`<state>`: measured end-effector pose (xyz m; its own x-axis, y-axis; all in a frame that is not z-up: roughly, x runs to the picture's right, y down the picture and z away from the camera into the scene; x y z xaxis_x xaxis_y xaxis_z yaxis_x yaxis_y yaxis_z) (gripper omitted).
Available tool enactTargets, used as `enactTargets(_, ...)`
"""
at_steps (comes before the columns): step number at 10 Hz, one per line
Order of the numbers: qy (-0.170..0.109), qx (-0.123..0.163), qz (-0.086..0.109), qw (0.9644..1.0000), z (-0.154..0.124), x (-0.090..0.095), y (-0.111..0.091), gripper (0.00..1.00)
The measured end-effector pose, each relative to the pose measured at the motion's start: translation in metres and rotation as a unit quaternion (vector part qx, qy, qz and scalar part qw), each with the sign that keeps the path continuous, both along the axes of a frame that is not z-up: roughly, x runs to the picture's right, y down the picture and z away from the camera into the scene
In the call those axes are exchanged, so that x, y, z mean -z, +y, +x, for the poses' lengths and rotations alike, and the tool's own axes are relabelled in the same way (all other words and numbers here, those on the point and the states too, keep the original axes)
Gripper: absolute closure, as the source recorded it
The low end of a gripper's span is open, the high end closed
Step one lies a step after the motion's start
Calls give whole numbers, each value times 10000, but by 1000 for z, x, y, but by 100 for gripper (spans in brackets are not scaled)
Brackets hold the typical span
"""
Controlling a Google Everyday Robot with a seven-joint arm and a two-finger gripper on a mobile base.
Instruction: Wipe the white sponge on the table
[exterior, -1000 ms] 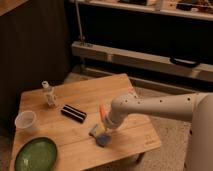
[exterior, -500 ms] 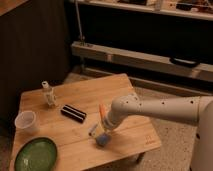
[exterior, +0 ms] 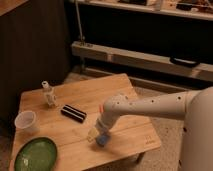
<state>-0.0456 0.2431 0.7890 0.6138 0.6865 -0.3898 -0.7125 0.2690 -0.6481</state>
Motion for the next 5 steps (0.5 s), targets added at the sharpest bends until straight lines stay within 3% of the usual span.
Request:
enactTargets(1,13,22,-21,10000,0,-1,2,31)
enactTargets(4,97,64,-88,9999,1,-1,6,62)
enactTargets(5,125,54,-90,9999,2,-1,5,66)
